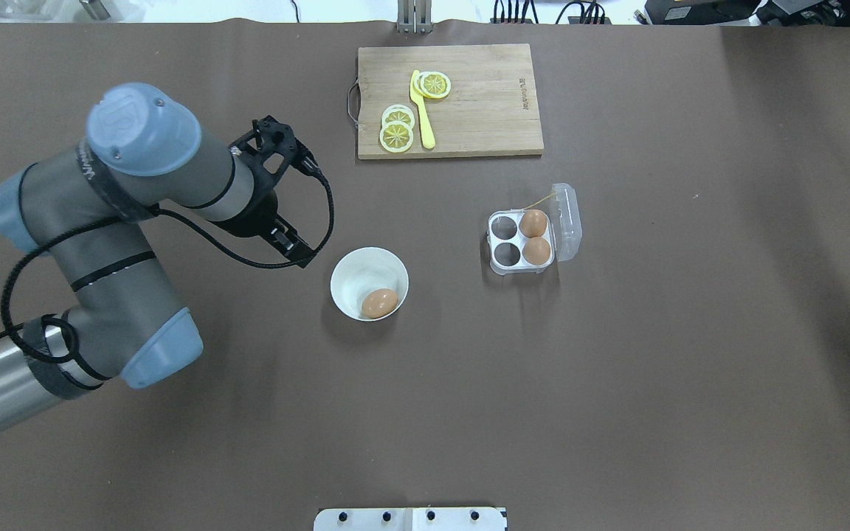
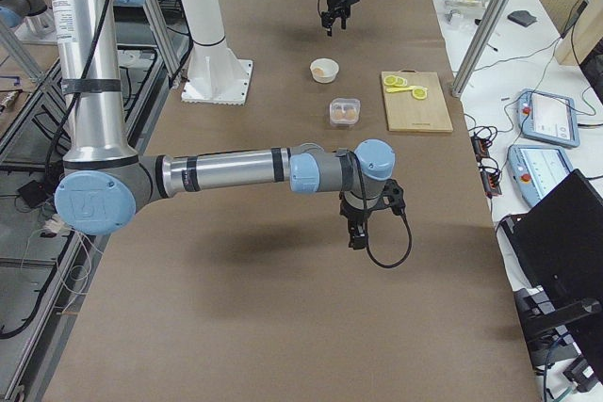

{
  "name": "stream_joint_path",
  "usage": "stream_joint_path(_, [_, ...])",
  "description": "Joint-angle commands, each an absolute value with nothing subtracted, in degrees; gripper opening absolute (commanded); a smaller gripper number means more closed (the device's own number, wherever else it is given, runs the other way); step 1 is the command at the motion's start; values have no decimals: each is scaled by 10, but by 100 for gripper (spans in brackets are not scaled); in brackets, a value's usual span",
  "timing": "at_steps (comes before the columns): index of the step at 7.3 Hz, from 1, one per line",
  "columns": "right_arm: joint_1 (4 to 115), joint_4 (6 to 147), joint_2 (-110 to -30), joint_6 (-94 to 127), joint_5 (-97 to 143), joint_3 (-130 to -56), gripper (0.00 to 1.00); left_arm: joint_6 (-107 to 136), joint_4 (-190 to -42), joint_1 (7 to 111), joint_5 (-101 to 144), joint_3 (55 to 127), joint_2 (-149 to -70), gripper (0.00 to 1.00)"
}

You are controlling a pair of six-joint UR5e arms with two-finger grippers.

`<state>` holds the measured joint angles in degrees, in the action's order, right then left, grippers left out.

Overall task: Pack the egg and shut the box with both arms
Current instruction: 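Reach the left gripper down into the white bowl over the egg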

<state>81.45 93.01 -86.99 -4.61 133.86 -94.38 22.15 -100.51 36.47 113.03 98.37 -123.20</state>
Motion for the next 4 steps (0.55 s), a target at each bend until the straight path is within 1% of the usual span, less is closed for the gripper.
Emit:
stream_joint_path(1, [806, 931, -871, -40, 1339, -944, 100, 235, -1005, 335, 1120, 934, -1277, 82])
stream_joint_path(2, [806, 931, -871, -39, 1341, -946, 100, 255, -1011, 307, 1116, 922, -1279, 82])
stream_joint_path(4, [806, 931, -871, -38, 1340, -943, 100, 265, -1012, 294, 1114, 926, -1282, 81])
